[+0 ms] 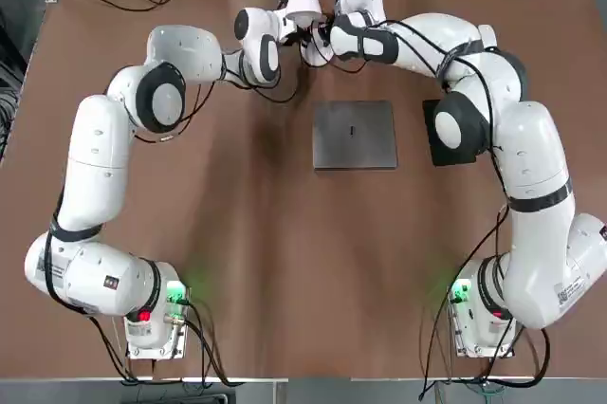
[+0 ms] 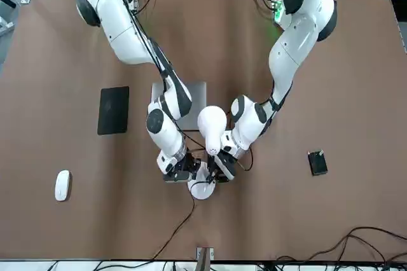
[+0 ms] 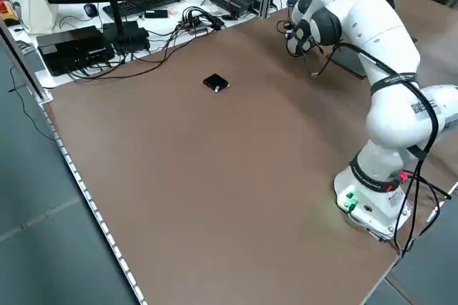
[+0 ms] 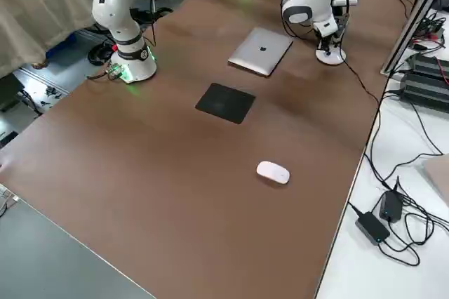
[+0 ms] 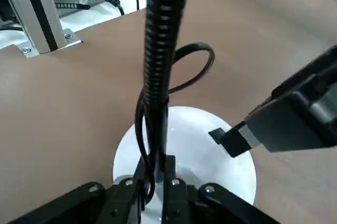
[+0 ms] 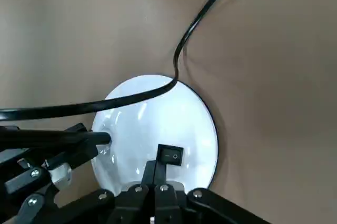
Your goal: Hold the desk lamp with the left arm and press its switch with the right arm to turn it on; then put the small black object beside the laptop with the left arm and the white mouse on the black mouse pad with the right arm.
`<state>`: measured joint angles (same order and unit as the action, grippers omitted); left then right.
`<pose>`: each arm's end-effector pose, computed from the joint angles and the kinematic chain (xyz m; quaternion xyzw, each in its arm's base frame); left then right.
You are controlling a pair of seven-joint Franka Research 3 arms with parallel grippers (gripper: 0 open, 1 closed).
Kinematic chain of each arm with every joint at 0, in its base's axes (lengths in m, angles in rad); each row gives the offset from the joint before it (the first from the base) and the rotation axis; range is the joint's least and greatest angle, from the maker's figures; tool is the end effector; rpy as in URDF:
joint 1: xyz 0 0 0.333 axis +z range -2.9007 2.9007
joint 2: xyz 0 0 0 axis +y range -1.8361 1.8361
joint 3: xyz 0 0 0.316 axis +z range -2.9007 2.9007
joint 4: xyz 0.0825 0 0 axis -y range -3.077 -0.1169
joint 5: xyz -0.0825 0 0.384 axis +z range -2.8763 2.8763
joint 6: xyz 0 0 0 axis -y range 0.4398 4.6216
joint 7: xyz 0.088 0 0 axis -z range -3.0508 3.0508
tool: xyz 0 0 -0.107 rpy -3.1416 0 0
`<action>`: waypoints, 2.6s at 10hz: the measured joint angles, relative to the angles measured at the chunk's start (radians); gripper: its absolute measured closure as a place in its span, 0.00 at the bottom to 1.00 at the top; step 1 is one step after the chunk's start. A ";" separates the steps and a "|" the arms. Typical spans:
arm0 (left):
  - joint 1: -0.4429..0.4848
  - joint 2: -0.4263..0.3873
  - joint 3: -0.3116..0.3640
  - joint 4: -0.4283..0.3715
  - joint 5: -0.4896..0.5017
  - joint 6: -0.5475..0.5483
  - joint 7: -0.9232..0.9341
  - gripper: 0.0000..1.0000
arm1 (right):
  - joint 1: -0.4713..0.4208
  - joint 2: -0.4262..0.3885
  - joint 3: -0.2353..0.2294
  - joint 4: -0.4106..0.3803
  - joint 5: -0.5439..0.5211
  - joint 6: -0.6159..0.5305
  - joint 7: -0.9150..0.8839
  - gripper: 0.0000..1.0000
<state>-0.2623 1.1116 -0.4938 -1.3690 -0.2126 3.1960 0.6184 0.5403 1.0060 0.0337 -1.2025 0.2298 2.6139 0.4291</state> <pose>0.6472 -0.4128 0.1700 0.8520 -0.3202 0.3553 0.2129 0.6720 0.4181 0.2061 -0.9755 0.0253 -0.1323 0.1738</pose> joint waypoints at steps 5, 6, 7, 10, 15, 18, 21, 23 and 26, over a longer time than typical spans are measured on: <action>-0.022 0.008 0.001 -0.004 0.000 0.040 0.004 0.85 | 0.000 0.000 -0.017 0.006 0.000 0.023 -0.005 0.99; -0.023 0.008 0.002 -0.004 0.000 0.040 0.005 0.85 | 0.000 0.000 -0.017 0.006 0.000 0.026 -0.006 0.99; -0.023 0.008 0.002 -0.004 0.000 0.041 0.005 0.85 | 0.000 0.000 -0.017 0.006 0.000 0.026 -0.007 0.99; -0.023 0.008 0.002 -0.004 0.000 0.041 0.005 0.85 | 0.000 0.000 -0.019 0.006 0.000 0.026 -0.008 0.99; -0.023 0.008 0.003 -0.004 0.000 0.042 0.005 0.85 | -0.002 0.000 -0.024 0.001 -0.001 0.024 -0.008 0.98; -0.025 0.008 0.004 -0.004 0.000 0.042 0.006 0.85 | -0.003 0.001 -0.024 -0.008 -0.001 0.024 -0.008 0.98; -0.025 0.008 0.004 -0.005 0.000 0.042 0.009 0.85 | -0.002 0.001 -0.024 -0.012 -0.002 0.024 -0.008 0.98; -0.025 0.008 0.005 -0.005 0.000 0.042 0.011 0.85 | -0.001 0.000 -0.024 -0.014 -0.003 0.025 -0.008 0.98; -0.025 0.008 0.005 -0.006 0.000 0.042 0.012 0.85 | 0.012 0.001 -0.024 -0.018 -0.007 0.029 -0.008 0.98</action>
<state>-0.2873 1.1192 -0.4884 -1.3746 -0.2125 3.2382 0.6302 0.5527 1.0065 0.0097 -1.2208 0.2228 2.6432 0.4208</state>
